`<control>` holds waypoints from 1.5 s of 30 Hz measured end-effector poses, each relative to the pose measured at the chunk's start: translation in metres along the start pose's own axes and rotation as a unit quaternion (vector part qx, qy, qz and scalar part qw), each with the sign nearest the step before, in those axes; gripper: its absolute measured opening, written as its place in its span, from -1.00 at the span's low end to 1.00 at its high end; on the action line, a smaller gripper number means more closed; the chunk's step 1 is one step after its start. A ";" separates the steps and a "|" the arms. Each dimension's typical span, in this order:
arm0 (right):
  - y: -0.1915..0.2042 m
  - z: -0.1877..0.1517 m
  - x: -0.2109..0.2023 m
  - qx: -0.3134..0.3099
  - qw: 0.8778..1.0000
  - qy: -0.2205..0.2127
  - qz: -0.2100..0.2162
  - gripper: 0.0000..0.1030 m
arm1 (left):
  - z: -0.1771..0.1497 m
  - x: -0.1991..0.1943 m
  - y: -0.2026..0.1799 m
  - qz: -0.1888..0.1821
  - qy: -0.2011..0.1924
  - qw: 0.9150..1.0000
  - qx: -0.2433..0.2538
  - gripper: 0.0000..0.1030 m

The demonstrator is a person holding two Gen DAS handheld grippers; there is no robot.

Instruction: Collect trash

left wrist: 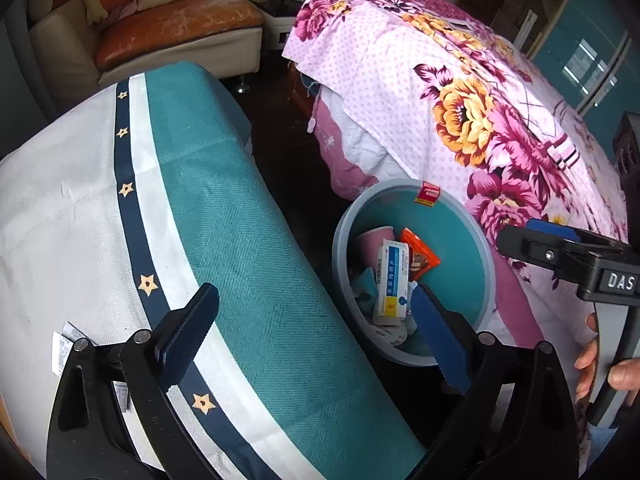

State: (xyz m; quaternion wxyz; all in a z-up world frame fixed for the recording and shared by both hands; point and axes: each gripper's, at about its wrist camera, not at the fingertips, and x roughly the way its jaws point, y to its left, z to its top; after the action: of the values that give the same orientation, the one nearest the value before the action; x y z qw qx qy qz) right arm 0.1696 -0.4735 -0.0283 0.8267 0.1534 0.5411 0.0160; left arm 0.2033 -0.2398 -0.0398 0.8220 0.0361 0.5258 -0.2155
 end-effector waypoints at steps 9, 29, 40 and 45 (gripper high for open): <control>0.029 -0.025 -0.037 -0.040 0.998 -0.026 -0.048 0.87 | -0.020 -0.034 0.006 0.011 -0.015 1.000 -0.009 0.92; 0.062 -0.108 -0.092 -0.085 0.993 -0.051 -0.065 0.87 | -0.089 -0.102 -0.008 0.038 -0.066 0.997 -0.003 0.92; 0.064 -0.131 -0.091 -0.098 0.992 -0.049 -0.062 0.87 | -0.113 -0.100 -0.010 0.049 -0.059 0.997 -0.014 0.92; 0.062 -0.132 -0.086 -0.094 0.993 -0.046 -0.061 0.87 | -0.113 -0.098 -0.008 0.054 -0.058 0.997 -0.016 0.92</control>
State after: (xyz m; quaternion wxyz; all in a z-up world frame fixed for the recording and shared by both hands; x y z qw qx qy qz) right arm 0.0240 -0.4001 0.0166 0.8607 0.0421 0.5072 0.0095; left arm 0.0696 -0.1833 -0.0025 0.8621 0.0391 0.4777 -0.1644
